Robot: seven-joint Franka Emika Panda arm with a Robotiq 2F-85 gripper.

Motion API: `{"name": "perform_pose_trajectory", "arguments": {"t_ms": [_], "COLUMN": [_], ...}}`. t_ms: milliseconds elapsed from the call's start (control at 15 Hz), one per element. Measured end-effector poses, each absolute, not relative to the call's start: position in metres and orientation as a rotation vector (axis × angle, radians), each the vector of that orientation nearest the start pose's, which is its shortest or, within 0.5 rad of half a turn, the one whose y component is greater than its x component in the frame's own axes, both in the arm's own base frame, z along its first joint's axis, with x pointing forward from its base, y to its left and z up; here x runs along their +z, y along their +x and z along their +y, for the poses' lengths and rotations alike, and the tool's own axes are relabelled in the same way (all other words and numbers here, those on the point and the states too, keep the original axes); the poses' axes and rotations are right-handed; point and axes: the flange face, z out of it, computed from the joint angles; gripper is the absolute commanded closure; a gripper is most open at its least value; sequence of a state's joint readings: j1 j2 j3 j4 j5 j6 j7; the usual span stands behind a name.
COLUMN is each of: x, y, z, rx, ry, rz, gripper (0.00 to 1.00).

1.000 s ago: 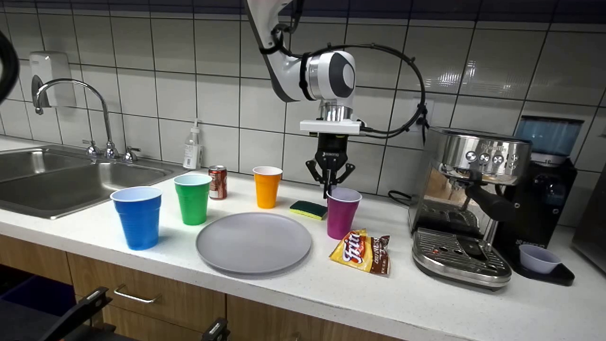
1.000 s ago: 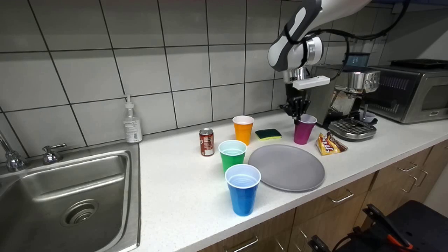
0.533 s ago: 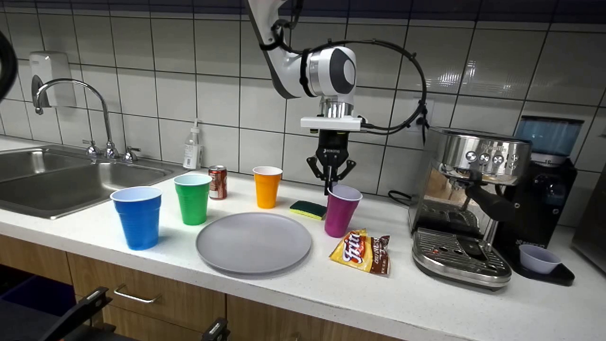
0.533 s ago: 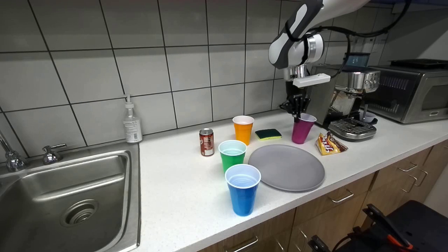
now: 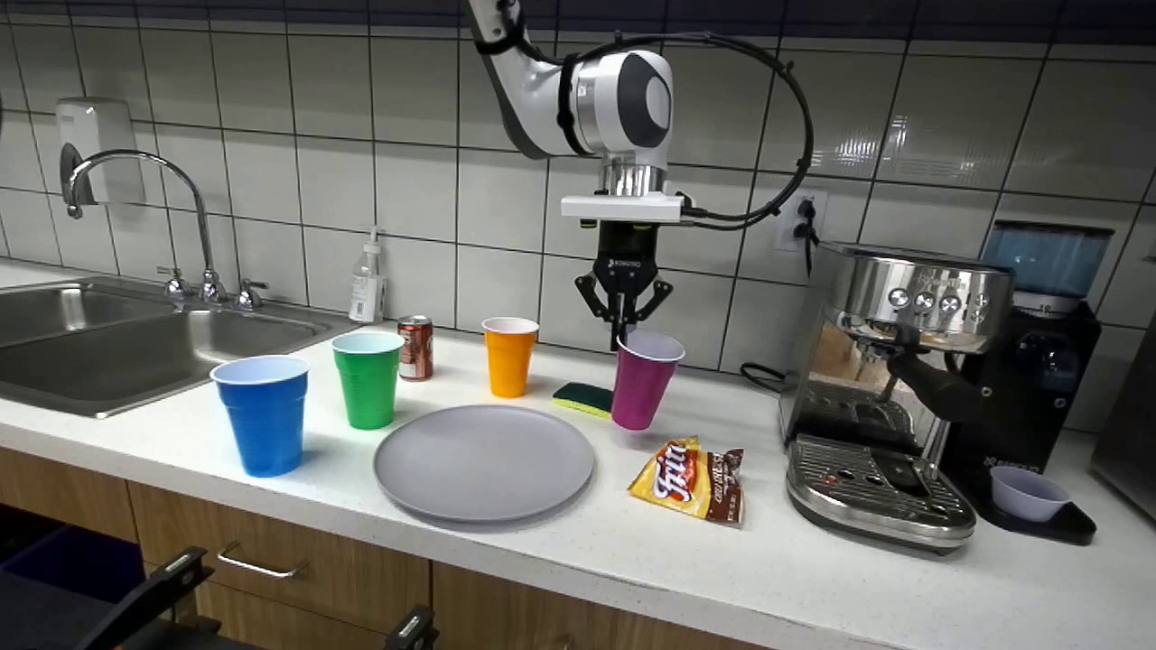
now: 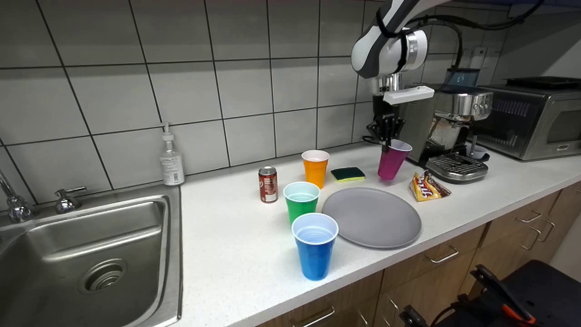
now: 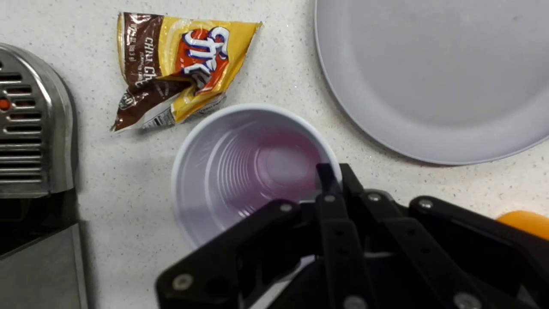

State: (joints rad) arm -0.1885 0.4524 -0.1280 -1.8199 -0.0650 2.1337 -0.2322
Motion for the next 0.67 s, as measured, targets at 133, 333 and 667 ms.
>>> {"name": "perform_pose_trajectory", "arguments": {"t_ms": [133, 333, 667], "x": [0.285, 0.286, 0.283], "y": [0.589, 0.565, 0.522], "z": [-0.185, -0.167, -0.132], "rx": [0.252, 0.263, 0.296], "ry": [-3.195, -3.187, -3.181], "rz": [0.044, 0.008, -0.088], "gripper": [0.99, 0.99, 0.99]}}
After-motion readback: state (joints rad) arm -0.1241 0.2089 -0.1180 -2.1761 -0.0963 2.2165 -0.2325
